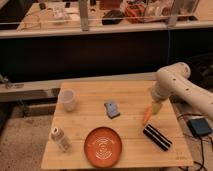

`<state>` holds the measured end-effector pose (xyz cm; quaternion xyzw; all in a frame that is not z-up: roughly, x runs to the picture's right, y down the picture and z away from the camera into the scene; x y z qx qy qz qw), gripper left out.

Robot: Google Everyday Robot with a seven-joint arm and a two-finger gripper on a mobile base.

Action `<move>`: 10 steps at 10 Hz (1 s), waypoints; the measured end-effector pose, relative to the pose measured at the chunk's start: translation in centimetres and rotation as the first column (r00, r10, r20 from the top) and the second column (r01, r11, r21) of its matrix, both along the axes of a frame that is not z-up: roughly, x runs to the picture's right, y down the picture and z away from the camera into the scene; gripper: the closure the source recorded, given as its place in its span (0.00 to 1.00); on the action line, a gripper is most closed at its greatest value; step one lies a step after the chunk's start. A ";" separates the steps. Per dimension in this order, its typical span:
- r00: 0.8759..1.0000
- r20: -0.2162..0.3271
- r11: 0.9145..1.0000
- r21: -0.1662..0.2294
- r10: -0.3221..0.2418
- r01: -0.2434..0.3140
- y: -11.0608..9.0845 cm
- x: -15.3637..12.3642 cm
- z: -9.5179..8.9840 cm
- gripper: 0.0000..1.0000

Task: Place the pepper in the ceramic bowl

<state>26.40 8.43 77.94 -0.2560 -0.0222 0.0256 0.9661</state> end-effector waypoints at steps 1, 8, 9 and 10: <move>1.000 0.005 1.000 -0.005 0.000 0.000 0.1 -0.2 0.5 0.20; 1.000 0.028 1.000 -0.020 0.002 -0.001 0.4 -0.5 2.9 0.20; 1.000 0.031 1.000 -0.021 0.000 0.000 0.4 -0.6 3.2 0.20; 0.999 0.032 1.000 -0.023 0.000 0.000 0.5 -0.5 3.5 0.20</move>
